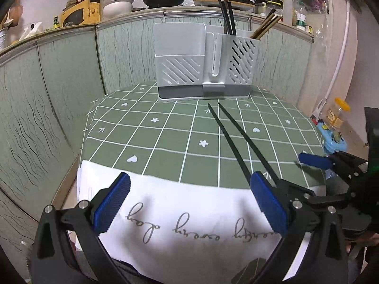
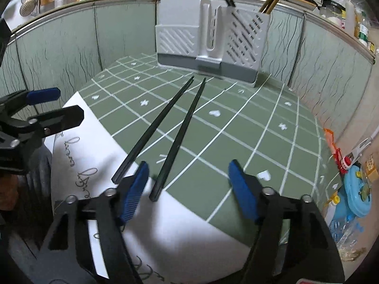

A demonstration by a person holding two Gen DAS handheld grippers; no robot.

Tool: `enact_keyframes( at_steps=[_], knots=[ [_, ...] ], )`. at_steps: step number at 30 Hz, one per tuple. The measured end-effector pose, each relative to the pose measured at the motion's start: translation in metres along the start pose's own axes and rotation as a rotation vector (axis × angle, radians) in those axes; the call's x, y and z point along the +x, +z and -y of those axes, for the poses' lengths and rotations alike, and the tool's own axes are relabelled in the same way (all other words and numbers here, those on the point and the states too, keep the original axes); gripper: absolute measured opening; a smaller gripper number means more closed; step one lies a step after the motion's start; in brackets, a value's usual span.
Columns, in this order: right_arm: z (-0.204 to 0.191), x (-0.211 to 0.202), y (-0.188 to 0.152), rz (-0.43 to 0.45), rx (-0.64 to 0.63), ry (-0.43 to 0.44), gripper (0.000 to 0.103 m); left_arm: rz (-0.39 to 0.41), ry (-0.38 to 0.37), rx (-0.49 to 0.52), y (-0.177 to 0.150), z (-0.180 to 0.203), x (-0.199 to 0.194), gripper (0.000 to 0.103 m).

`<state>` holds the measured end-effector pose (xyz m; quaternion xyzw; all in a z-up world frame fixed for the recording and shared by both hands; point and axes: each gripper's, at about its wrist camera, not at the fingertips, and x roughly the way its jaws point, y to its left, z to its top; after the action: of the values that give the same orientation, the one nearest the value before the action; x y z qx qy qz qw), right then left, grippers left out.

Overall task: Organize utensils
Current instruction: 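Move both open tools back down over the last two black chopsticks, then close the left tool on a black chopstick while the right tool grasps the other black chopstick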

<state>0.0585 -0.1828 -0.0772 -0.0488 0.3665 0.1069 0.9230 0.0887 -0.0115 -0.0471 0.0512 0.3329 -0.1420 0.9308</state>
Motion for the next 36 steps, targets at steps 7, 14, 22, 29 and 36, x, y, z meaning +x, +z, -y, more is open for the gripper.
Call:
enact_keyframes(
  at_steps=[7,14,22,29,36],
  knots=[
    [-0.013,0.009,-0.005,0.013,0.013,0.010,0.025,-0.015,-0.010,0.011,-0.006,-0.003,0.000,0.099],
    [-0.013,0.010,-0.002,-0.007,0.064,-0.011,0.006,-0.021,-0.016,0.036,-0.008,0.005,0.001,0.099],
    [0.013,0.007,-0.002,-0.031,0.134,-0.043,0.006,-0.015,-0.038,0.060,-0.008,0.022,0.003,0.099],
    [0.031,0.001,-0.006,-0.029,0.140,-0.062,0.006,-0.013,-0.048,0.070,-0.010,0.047,0.012,0.099],
    [0.046,-0.004,-0.007,-0.027,0.153,-0.078,0.006,-0.058,-0.023,0.087,-0.016,0.072,0.035,0.081]
  ],
)
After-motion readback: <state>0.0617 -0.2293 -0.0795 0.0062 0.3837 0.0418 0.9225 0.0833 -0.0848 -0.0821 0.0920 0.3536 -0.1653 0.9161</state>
